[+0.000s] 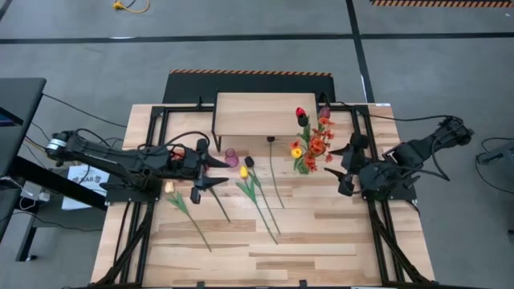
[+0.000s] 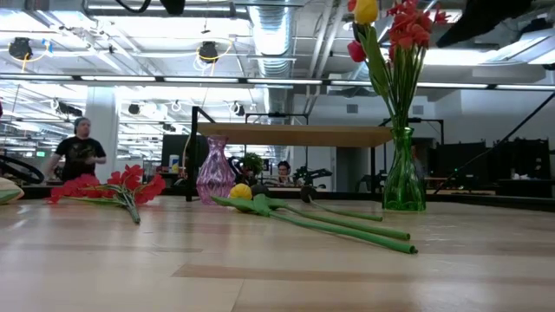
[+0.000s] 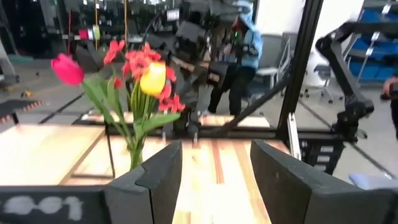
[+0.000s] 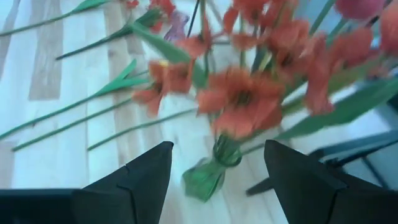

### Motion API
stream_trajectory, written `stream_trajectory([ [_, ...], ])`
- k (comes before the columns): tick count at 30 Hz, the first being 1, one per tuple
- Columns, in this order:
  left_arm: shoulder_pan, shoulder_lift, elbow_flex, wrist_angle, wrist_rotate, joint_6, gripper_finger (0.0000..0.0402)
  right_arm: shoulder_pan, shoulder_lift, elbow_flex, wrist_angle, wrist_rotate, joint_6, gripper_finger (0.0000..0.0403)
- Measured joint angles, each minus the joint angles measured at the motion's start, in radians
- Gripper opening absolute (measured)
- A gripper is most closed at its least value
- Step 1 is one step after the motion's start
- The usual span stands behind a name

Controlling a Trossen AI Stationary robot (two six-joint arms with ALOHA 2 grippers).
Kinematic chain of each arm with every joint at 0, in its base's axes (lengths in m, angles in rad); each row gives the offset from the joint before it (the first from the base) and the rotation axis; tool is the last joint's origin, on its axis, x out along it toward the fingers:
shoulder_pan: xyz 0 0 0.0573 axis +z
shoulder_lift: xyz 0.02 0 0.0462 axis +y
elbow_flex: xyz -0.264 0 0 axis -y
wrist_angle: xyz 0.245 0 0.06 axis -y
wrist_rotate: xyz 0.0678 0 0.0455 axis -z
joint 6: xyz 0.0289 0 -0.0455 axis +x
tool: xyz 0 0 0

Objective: Pick and place flowers into a vace then onto a shelf
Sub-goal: Put the right orange flowers into the green vase, then put the top black tulip into the purple vase

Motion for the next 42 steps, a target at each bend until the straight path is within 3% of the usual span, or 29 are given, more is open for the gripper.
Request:
stream_trajectory([
  [11, 0.0, -0.061, 0.0, -0.27, 0.005, -0.008, 0.018, 0.036, 0.004, 0.014, -0.097, -0.208, 0.25, 0.025],
  [20, 0.0, -0.076, 0.0, -0.34, 0.008, 0.028, 0.018, 0.173, 0.108, 0.014, -0.073, -0.23, 0.539, 0.025],
  [31, 0.0, -0.114, -0.001, -0.341, 0.056, 0.025, 0.018, 0.347, 0.447, 0.014, 0.089, 0.018, 0.977, 0.0249],
  [35, 0.0, -0.154, -0.001, -0.343, 0.057, 0.029, 0.018, 0.361, 0.598, 0.013, 0.142, 0.12, 1.124, 0.0249],
  [42, 0.0, -0.205, -0.001, -0.348, 0.057, 0.037, 0.018, 0.324, 0.84, 0.013, 0.246, 0.219, 1.2, 0.0249],
])
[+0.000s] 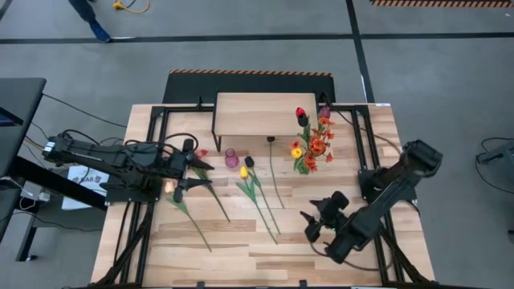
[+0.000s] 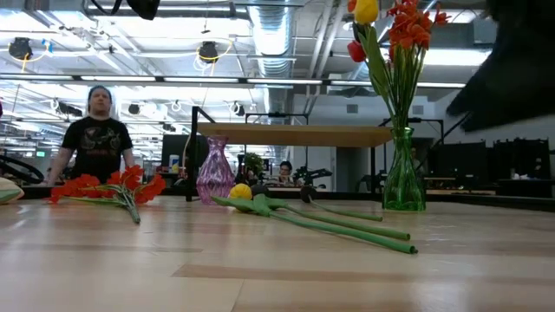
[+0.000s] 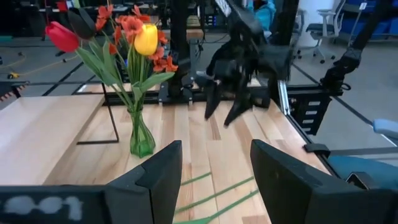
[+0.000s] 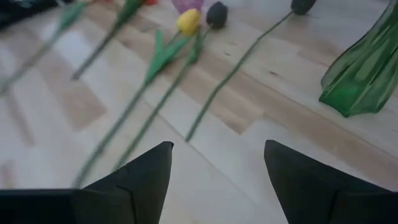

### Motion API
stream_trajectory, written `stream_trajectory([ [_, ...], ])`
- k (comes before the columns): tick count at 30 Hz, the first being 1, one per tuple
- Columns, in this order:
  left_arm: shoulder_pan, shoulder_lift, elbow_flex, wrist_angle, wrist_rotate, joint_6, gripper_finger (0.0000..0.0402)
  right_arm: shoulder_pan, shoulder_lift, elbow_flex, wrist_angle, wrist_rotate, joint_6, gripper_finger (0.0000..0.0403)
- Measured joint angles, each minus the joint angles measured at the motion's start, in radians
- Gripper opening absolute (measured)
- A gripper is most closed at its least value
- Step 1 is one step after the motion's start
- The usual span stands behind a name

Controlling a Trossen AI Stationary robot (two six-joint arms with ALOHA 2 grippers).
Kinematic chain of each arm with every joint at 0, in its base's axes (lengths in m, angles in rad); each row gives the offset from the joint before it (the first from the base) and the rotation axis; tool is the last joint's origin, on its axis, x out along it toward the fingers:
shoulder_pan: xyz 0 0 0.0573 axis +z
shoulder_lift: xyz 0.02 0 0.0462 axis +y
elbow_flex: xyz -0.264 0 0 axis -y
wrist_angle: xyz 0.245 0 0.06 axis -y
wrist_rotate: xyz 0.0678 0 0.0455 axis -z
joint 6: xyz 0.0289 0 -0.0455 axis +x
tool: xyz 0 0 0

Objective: Pick and place flowers into a vace then onto a shelf
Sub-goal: Put the top black tulip into the purple vase

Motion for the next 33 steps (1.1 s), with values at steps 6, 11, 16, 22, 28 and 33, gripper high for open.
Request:
stream_trajectory([
  [6, 0.0, 0.0, 0.0, -0.001, 0.0, -0.002, 0.018, -0.085, 0.128, 0.0, 0.012, 0.017, -0.006, 0.0249],
  [11, 0.0, 0.0, 0.0, -0.001, 0.0, -0.009, 0.018, -0.15, 0.195, 0.0, 0.135, 0.017, -0.093, 0.0249],
  [16, 0.0, 0.0, 0.0, -0.001, 0.0, -0.02, 0.018, -0.185, 0.234, 0.0, 0.296, 0.014, -0.251, 0.0249],
  [22, 0.0, 0.002, 0.0, 0.004, -0.002, -0.067, 0.018, -0.193, 0.236, 0.0, 0.319, -0.011, -0.294, 0.0249],
  [28, 0.0, 0.002, 0.0, 0.009, -0.005, -0.078, 0.018, -0.214, 0.236, 0.0, 0.405, -0.066, -0.423, 0.0249],
  [33, 0.0, 0.002, 0.0, 0.009, -0.005, -0.115, 0.018, -0.23, 0.236, 0.0, 0.485, -0.065, -0.523, 0.0249],
])
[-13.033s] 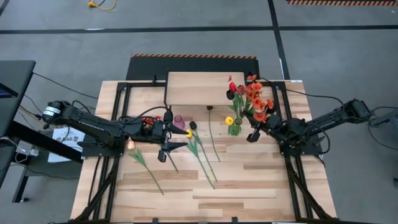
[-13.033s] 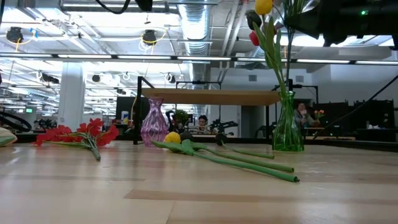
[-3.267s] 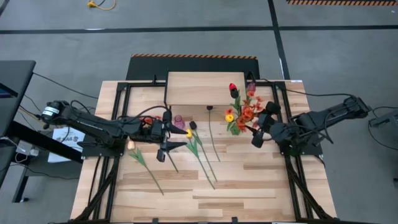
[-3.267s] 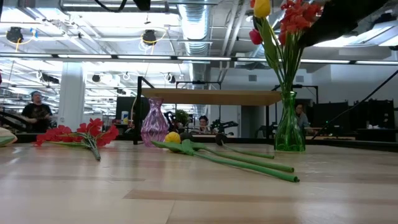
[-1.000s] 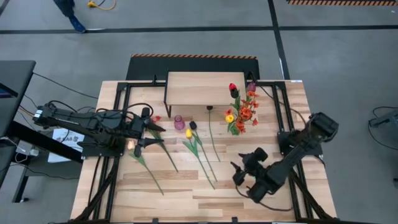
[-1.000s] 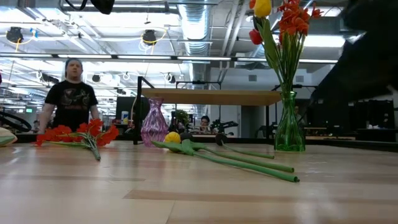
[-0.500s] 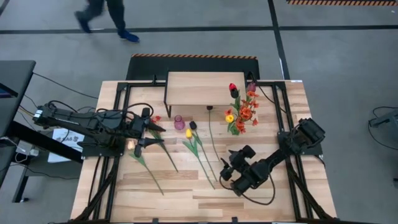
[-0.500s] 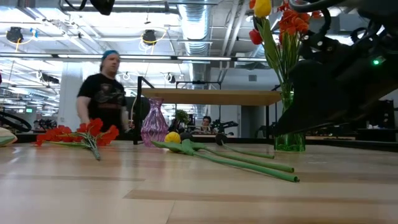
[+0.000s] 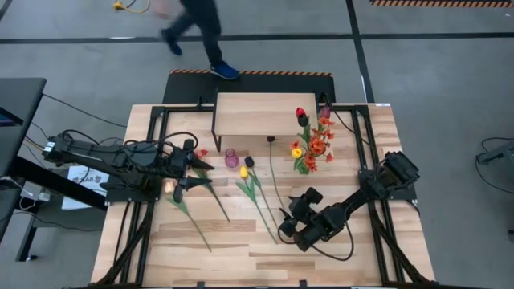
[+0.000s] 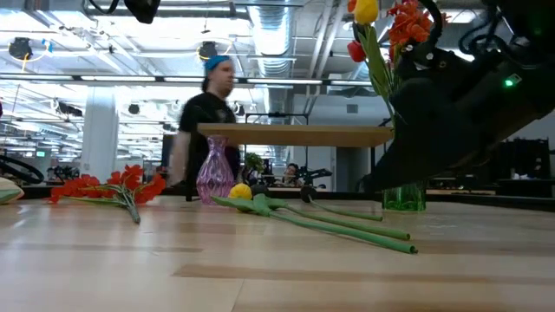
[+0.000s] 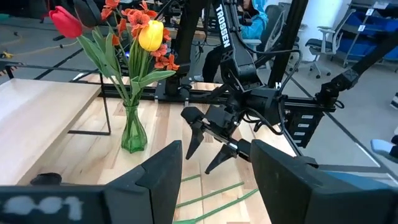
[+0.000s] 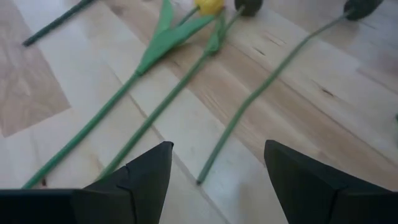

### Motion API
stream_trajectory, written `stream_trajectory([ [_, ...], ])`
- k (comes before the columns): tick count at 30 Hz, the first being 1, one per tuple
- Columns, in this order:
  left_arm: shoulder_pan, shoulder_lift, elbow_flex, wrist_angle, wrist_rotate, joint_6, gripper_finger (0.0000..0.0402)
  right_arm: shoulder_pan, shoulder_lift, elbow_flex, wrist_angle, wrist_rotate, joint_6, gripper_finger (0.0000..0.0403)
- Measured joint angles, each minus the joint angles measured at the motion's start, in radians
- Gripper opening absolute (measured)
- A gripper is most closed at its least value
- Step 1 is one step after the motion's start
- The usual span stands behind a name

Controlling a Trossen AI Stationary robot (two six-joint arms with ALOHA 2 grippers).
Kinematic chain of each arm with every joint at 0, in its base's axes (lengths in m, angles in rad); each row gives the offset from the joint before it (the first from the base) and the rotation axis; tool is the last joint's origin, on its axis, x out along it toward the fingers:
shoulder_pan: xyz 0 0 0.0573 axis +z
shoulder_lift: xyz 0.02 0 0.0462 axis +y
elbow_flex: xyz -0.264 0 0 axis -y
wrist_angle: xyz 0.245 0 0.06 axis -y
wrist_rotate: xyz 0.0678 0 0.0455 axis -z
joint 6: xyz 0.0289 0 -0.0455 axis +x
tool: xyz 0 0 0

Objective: Pick and place flowers into a vace then onto a shelf
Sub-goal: Put the top black tulip into the purple vase

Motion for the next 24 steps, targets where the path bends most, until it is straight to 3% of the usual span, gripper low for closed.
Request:
stream_trajectory([
  [21, 0.0, 0.0, 0.0, -0.001, 0.0, -0.087, 0.018, -0.029, 0.002, 0.0, 0.03, 0.002, 0.019, 0.0249],
  [24, 0.0, 0.0, 0.0, -0.001, 0.0, -0.087, 0.018, -0.03, 0.051, 0.0, 0.055, 0.004, 0.018, 0.0249],
])
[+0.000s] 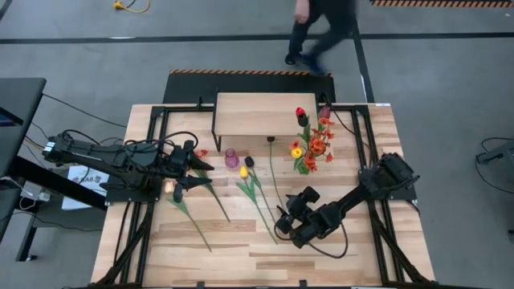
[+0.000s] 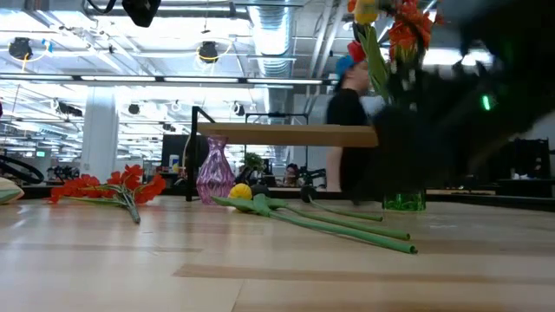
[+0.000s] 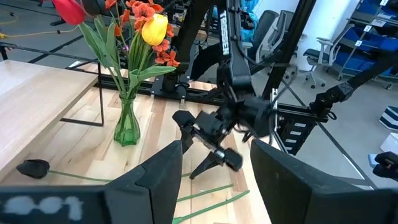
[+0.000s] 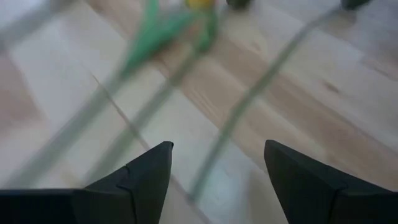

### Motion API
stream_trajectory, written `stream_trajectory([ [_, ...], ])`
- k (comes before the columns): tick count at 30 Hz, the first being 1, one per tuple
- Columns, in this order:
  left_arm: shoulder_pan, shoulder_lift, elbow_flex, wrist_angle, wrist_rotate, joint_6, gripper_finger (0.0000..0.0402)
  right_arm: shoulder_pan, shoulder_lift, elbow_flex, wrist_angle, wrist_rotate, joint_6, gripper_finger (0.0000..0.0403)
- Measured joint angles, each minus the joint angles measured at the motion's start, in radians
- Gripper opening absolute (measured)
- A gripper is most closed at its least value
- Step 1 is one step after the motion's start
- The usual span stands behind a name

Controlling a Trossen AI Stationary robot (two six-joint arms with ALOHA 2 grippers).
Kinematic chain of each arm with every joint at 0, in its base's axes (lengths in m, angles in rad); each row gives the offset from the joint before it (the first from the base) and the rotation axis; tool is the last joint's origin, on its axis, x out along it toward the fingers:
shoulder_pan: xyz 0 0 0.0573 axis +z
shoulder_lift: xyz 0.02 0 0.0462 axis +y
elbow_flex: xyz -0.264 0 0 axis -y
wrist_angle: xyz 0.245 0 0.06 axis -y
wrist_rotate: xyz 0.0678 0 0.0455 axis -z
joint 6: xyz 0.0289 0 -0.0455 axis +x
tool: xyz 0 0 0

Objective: Pick and place flowers into a vace then onto a shelf
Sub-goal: Put the top black tulip into the purple vase

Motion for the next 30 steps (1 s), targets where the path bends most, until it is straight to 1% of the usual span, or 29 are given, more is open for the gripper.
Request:
stream_trajectory([
  [2, 0.0, 0.0, 0.0, -0.001, 0.0, 0.0, 0.018, -0.004, 0.043, -0.002, 0.026, -0.003, 0.001, 0.0249],
  [5, 0.0, 0.0, 0.0, -0.005, 0.0, 0.0, 0.018, -0.005, 0.115, 0.003, 0.106, 0.05, 0.028, 0.0249],
  [8, 0.0, 0.0, 0.0, -0.013, 0.002, -0.006, 0.018, -0.004, 0.158, 0.023, 0.119, 0.076, 0.046, 0.0249],
  [14, 0.0, 0.0, 0.0, -0.026, 0.004, -0.011, 0.018, -0.006, 0.157, 0.031, 0.11, 0.054, 0.042, 0.0248],
  [24, 0.0, 0.0, 0.0, -0.03, 0.003, -0.011, 0.018, -0.007, 0.157, 0.031, 0.093, 0.053, 0.062, 0.0248],
  [30, 0.0, 0.0, 0.0, -0.03, 0.0, -0.011, 0.018, -0.008, 0.156, 0.033, 0.05, 0.045, 0.131, 0.0248],
])
